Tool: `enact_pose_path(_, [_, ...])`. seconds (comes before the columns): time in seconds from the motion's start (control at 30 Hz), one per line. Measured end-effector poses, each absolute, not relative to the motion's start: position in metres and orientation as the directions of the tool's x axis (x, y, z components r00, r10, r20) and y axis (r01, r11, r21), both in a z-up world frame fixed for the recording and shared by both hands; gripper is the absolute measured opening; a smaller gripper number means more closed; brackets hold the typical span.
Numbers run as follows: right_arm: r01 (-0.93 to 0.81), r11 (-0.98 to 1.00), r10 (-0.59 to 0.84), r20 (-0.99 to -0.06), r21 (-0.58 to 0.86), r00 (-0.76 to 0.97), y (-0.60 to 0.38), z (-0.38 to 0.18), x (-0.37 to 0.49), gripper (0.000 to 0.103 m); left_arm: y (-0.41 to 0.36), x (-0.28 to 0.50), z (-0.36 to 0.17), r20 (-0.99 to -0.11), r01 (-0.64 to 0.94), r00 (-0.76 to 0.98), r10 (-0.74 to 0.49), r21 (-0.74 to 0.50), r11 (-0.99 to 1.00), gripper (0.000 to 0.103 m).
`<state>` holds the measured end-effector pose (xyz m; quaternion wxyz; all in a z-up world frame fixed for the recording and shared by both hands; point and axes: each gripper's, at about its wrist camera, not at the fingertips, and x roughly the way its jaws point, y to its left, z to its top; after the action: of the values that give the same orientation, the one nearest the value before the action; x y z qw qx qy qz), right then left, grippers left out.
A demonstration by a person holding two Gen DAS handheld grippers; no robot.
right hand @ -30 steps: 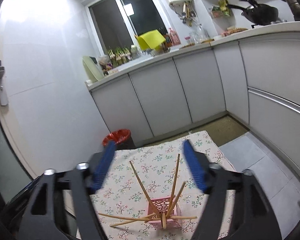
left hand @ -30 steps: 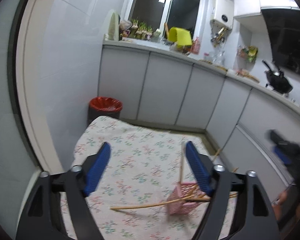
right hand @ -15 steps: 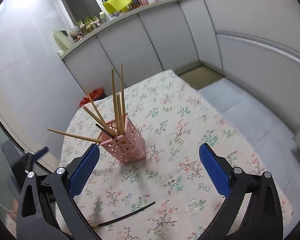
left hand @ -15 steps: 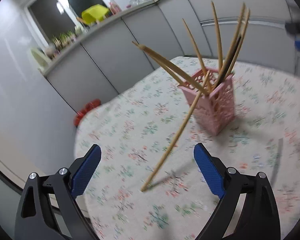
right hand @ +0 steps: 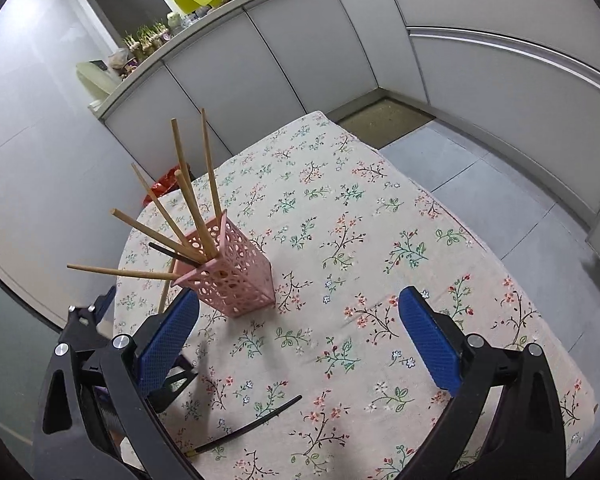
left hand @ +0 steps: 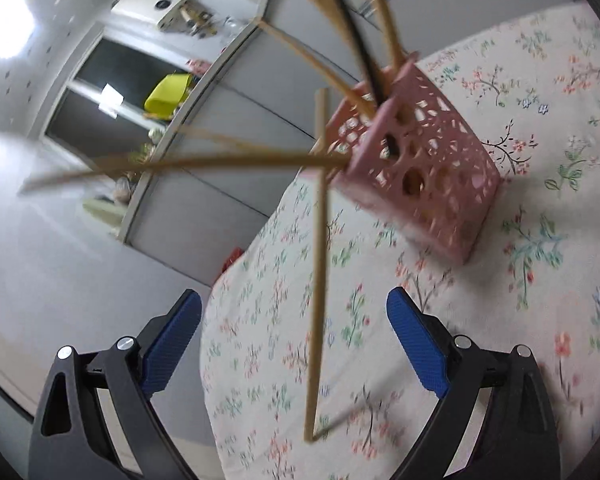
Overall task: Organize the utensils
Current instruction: 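Grasp a wooden chopstick near the holder with the left tool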
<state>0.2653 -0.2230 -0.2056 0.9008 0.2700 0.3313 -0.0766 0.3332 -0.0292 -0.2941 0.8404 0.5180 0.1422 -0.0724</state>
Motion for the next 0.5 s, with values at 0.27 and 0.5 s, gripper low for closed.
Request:
enact_pose_path(0.27, [0.326,0.840,0.048,-0.659,0.433,0.751,-0.223,-0.209,0.268,0.096,0.001,0.360,-0.281,-0.397,0.274,0.912,0.108,0.783,0.559,0.007])
enact_pose_path(0.5, [0.285,0.858,0.059,-0.634,0.427,0.771,-0.216,-0.201,0.254,0.096,0.074,0.302,-0.205,-0.324,0.152,0.939,0.114,0.692,0.706,0.007])
